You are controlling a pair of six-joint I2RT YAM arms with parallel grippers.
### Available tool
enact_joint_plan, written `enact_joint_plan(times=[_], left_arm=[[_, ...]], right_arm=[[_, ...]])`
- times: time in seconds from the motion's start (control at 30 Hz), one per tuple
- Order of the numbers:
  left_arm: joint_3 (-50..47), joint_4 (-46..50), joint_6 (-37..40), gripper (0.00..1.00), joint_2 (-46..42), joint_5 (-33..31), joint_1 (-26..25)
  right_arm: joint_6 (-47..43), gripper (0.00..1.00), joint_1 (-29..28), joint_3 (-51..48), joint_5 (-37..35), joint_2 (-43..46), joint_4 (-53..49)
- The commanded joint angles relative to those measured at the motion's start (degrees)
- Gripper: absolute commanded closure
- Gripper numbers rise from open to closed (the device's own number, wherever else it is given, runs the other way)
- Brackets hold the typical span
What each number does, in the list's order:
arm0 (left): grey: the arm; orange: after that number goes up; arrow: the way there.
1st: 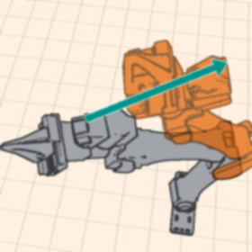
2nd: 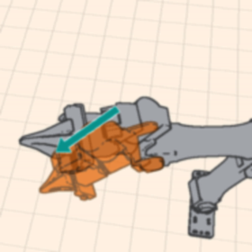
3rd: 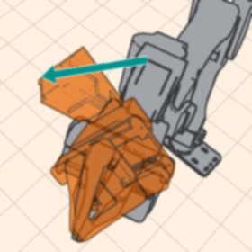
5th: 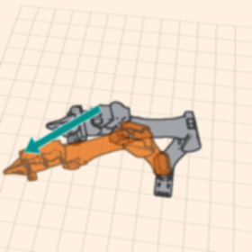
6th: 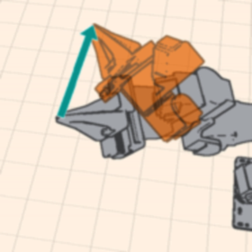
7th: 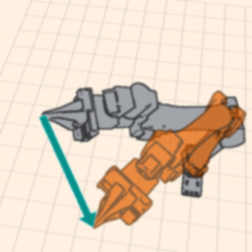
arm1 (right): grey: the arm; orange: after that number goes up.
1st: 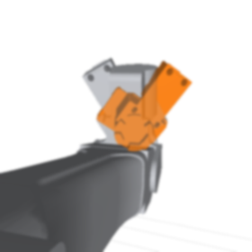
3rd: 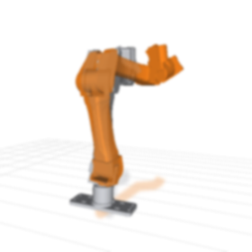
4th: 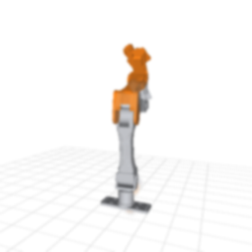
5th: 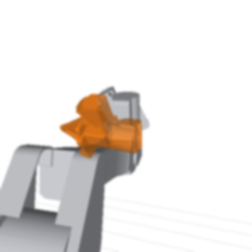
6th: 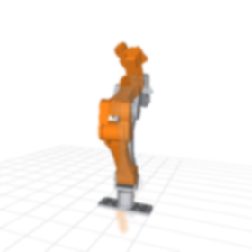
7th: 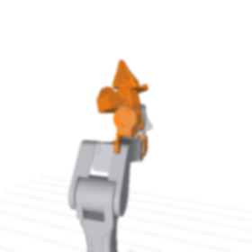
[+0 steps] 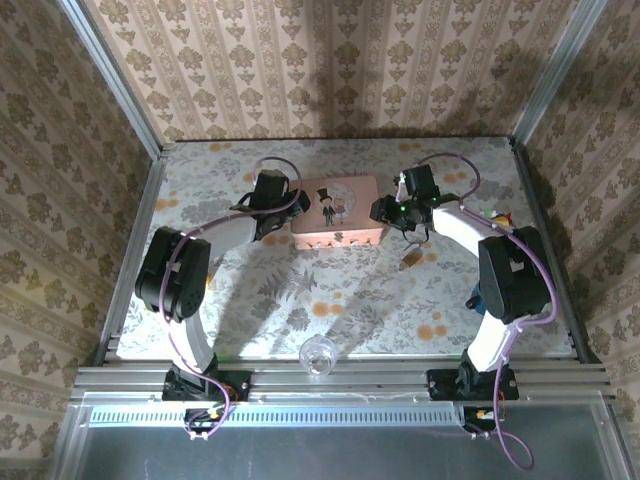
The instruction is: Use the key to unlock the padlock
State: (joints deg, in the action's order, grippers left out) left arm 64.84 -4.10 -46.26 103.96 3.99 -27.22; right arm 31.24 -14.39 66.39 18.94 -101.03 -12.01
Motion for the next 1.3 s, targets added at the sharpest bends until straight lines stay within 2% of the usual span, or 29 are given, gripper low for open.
enact_joint_plan(times=[0.0, 0.17, 0.3, 0.33, 0.4, 0.53, 0.63, 0.77, 0.87, 1.0, 1.1, 1.2, 1.27], left_arm=[[-1.9, -1.4, 0.0, 0.42, -3.6, 4.2, -0.3], [-6.3, -1.2, 0.6, 0.26, -10.8, 3.3, 1.5], [-12.4, 0.7, 2.8, 0.00, -21.2, 0.8, 5.7], [-14.1, 1.7, 3.8, 0.00, -24.2, -0.2, 6.8], [-17.2, 4.0, 6.1, 0.00, -30.5, -2.5, 9.0], [-24.2, 7.7, 11.6, 0.00, -44.0, -10.0, 13.2], [-30.4, 7.6, 17.3, 0.00, -54.0, -15.2, 15.6], [-39.8, 2.8, 23.4, 0.00, -65.3, -20.1, 18.0], [-46.3, -2.2, 29.0, 0.00, -70.8, -23.7, 18.7], [-52.3, -12.1, 39.2, 0.00, -71.8, -23.1, 19.0], [-56.4, -24.4, 46.8, 0.00, -67.6, -20.9, 19.0], [-58.3, -34.0, 50.3, 0.00, -61.2, -16.9, 19.7], [-58.1, -37.7, 49.7, 0.00, -57.0, -13.9, 20.8]], right_arm=[[0.1, 0.49, -1.1, 0.3, -4.1, 3.4, -2.0], [-4.6, 0.41, -0.7, 2.1, -12.9, 8.3, -10.0], [-7.7, 0.37, 0.0, 0.0, -18.9, 15.2, -13.5], [-8.4, 0.34, 0.4, -0.9, -20.0, 17.3, -13.9], [-9.9, 0.14, 1.3, -3.3, -21.6, 20.8, -14.2], [-12.5, 0.00, 3.1, -8.5, -25.2, 30.4, -13.7], [-15.0, 0.00, 3.5, -13.6, -30.6, 37.6, -10.6], [-18.3, 0.00, 3.6, -22.2, -38.5, 46.1, -3.0], [-24.5, 0.00, 3.8, -28.7, -38.4, 50.3, 5.4], [-27.1, 0.00, 3.9, -36.6, -40.1, 52.2, 16.3], [-29.1, 0.00, 4.4, -40.1, -38.7, 49.7, 23.1], [-30.4, 0.00, 5.4, -41.1, -35.9, 45.2, 27.9], [-30.7, 0.00, 6.2, -42.1, -34.6, 42.3, 32.3]])
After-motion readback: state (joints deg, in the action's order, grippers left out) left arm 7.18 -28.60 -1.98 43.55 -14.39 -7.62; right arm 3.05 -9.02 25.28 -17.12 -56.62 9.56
